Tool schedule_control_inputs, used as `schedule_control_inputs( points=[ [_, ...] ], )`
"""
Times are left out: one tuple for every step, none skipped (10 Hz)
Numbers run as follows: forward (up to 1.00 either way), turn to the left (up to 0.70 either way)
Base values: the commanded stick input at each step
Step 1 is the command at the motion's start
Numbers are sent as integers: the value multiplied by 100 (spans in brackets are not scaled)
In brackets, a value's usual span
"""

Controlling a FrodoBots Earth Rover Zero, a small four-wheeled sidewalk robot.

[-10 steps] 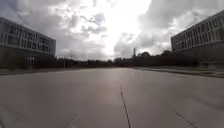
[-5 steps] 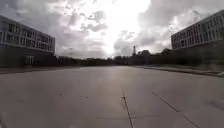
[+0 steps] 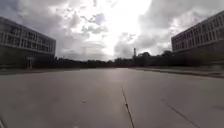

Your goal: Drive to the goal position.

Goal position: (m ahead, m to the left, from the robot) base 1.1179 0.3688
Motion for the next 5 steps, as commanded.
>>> schedule_control_inputs(
  points=[
    [70, 0],
    [70, 0],
    [70, 0],
    [70, 0],
    [70, 0]
  ],
)
